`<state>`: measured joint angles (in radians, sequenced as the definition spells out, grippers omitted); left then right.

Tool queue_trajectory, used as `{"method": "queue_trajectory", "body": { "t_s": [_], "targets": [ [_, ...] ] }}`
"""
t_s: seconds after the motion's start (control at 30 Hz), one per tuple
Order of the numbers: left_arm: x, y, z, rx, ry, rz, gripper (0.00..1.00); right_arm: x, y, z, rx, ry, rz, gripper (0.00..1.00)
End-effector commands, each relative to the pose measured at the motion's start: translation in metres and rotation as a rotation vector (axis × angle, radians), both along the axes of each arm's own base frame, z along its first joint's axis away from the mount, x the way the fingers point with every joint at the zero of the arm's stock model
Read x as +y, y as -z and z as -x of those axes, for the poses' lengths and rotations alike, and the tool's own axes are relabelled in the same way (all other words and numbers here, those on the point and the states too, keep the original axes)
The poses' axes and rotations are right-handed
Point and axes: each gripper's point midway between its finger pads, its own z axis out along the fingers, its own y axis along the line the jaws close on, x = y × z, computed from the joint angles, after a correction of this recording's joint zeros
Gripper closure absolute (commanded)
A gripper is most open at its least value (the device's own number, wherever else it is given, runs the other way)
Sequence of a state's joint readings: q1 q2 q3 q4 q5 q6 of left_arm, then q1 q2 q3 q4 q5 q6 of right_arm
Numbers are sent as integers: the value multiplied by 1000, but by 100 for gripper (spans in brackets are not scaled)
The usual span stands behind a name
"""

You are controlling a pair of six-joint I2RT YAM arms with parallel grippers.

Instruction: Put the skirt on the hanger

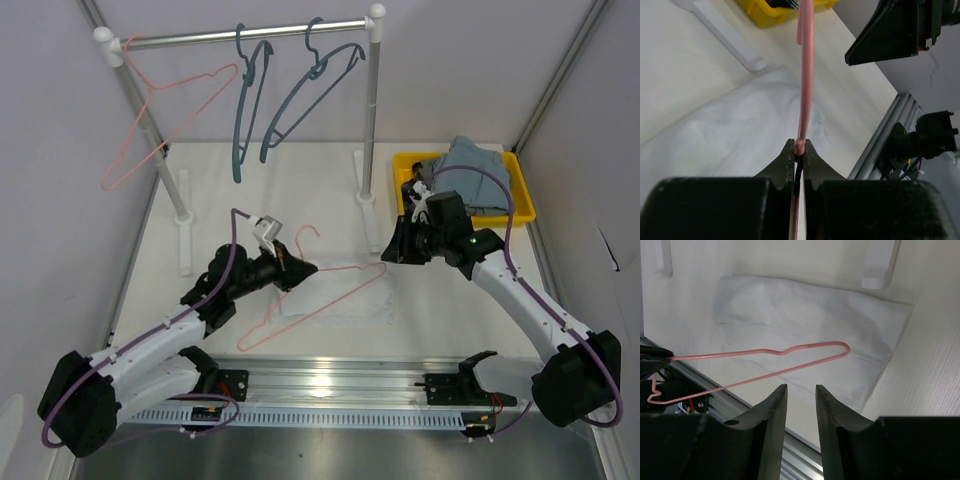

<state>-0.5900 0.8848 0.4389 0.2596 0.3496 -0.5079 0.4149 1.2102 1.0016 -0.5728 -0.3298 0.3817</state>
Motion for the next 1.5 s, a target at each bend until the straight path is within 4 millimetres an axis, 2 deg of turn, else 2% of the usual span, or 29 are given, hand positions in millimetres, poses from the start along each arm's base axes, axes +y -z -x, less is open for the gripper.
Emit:
{"method": "queue_trajectory", "body": {
  "t_s": [0.0, 0.03, 0.1, 0.13, 0.3, 0.43, 0.47, 0.63, 0.67, 0.77, 0.9, 1.1, 1.47],
  "targets": [
    [-30, -27, 4, -89, 114, 86, 100, 1, -9, 13, -12, -1, -8, 65],
    [-34, -22, 5, -79, 130, 88, 100, 1, -11, 16, -14, -1, -7, 65],
    [-46, -27, 9, -87, 183, 123, 100, 2, -13, 25, -14, -7, -2, 65],
    [-52, -20, 7, -76, 196, 121, 100, 0, -11, 26, -13, 5, 9, 65],
    [-71, -10, 11, -46, 268, 144, 100, -8, -2, 43, 4, 27, 24, 66],
    [-82, -4, 10, -35, 311, 157, 100, -13, 14, 54, 36, 46, 36, 67],
    [-85, 0, 8, -26, 318, 151, 100, -15, 23, 59, 52, 52, 54, 67],
    [-94, 3, 7, -30, 364, 165, 100, -22, 44, 66, 89, 86, 72, 67],
    [-94, 6, 7, -20, 368, 164, 100, -22, 53, 67, 107, 90, 80, 68],
    [-98, 14, 9, 1, 397, 168, 100, -25, 72, 68, 138, 103, 106, 68],
    [-100, 26, 14, 32, 427, 180, 100, -26, 85, 65, 146, 116, 123, 69],
    [-99, 40, 16, 60, 428, 172, 100, -23, 98, 61, 150, 115, 150, 69],
    [-103, 48, 8, 73, 427, 153, 100, -24, 116, 51, 121, 146, 187, 68]
  ]
}}
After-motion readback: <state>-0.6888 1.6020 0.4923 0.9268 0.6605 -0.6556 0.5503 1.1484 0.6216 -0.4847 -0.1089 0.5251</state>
